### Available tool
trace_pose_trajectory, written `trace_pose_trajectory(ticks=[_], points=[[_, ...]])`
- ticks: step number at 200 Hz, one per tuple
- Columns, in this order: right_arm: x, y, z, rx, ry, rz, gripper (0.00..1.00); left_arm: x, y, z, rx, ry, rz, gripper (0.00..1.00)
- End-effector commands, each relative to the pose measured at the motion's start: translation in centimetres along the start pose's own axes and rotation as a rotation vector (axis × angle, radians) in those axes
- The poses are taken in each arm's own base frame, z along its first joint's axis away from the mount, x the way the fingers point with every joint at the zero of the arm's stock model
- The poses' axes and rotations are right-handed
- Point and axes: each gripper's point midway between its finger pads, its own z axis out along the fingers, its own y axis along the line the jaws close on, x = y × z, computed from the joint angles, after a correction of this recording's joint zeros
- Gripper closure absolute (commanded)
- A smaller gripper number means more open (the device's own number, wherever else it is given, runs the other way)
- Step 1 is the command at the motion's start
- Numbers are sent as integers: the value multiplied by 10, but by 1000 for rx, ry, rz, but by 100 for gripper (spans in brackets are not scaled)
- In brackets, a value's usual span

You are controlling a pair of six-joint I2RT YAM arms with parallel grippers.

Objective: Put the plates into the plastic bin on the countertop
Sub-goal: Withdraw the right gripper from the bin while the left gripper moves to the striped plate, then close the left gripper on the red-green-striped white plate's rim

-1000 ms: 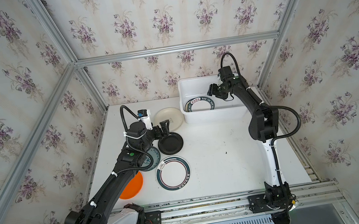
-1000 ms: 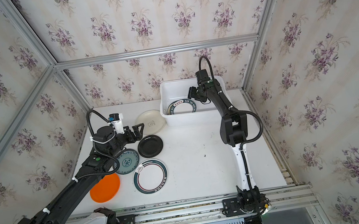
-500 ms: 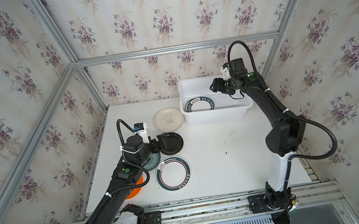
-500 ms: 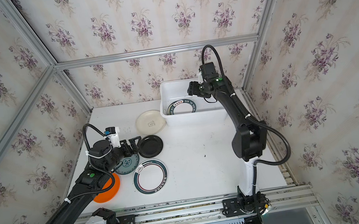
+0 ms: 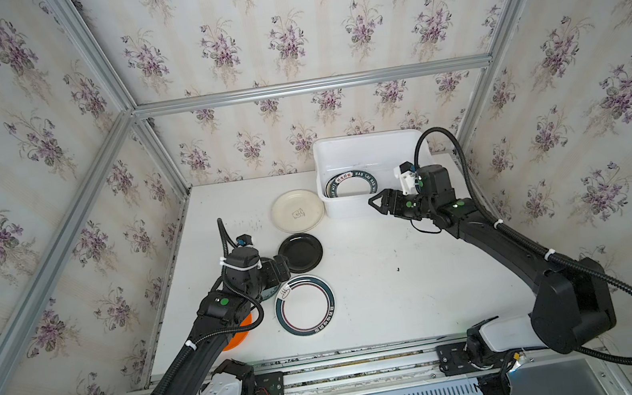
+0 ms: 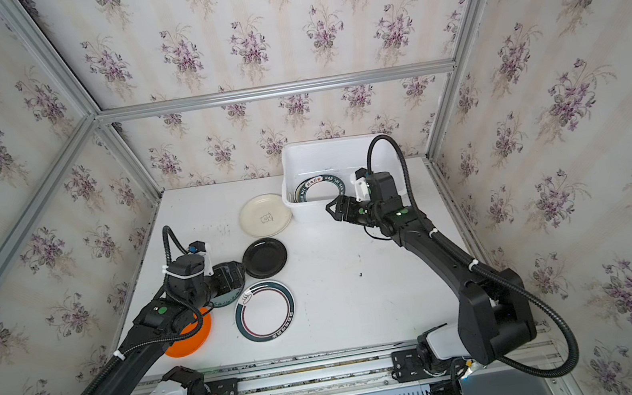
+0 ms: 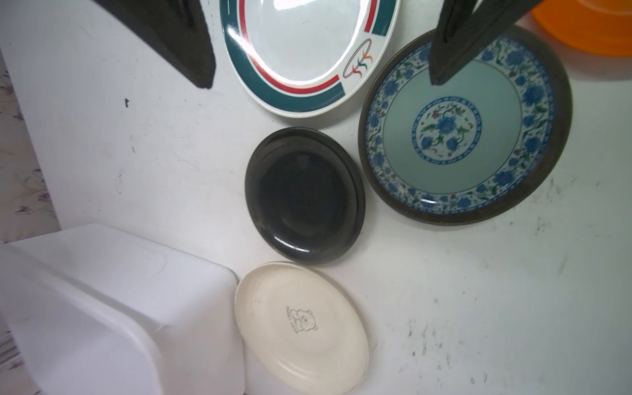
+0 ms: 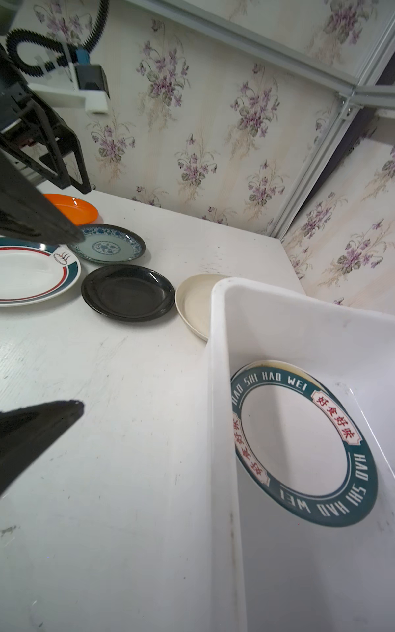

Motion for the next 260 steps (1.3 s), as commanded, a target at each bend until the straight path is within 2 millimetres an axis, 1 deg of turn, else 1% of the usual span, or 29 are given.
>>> trace_pose_trajectory(ticks=[1, 34, 51, 75, 89, 111, 129, 142, 162, 175, 198, 224, 249, 260], points=[[-7, 18, -11, -74, -55, -64, 25, 28, 17, -1, -78, 112, -59, 0], [-3, 18, -20, -72, -76, -87, 25, 57, 21, -4, -45, 166, -131, 0], [0, 25, -21, -116, -70, -95, 25, 72, 23, -2, -39, 215, -143, 0], [6, 33, -21, -180, -53, -85, 24, 93, 21, 4, -18, 303, -174, 0], [9, 31, -20, -190, -59, -65, 23, 100, 21, 6, -13, 329, -179, 0], [14, 35, -20, -253, -71, -48, 16, 108, 27, 8, -22, 333, -182, 0], [19, 38, -21, -293, -68, -41, 12, 115, 24, 12, 6, 352, -196, 0], [23, 34, -20, -287, -65, -30, 10, 120, 23, 15, 16, 371, -204, 1], [29, 22, -16, -242, -64, -8, 5, 125, 21, 20, 28, 393, -211, 2], [31, 18, -15, -233, -71, 6, 2, 126, 21, 21, 31, 394, -209, 4], [33, 13, -14, -223, -77, 27, 1, 126, 23, 23, 28, 384, -207, 8], [35, 6, -14, -190, -81, 36, 1, 128, 27, 26, 14, 379, -209, 24], [34, 1, -16, -155, -92, 32, 1, 135, 32, 30, -10, 405, -197, 29], [35, -1, -16, -147, -92, 32, 0, 137, 32, 32, -13, 408, -196, 33]])
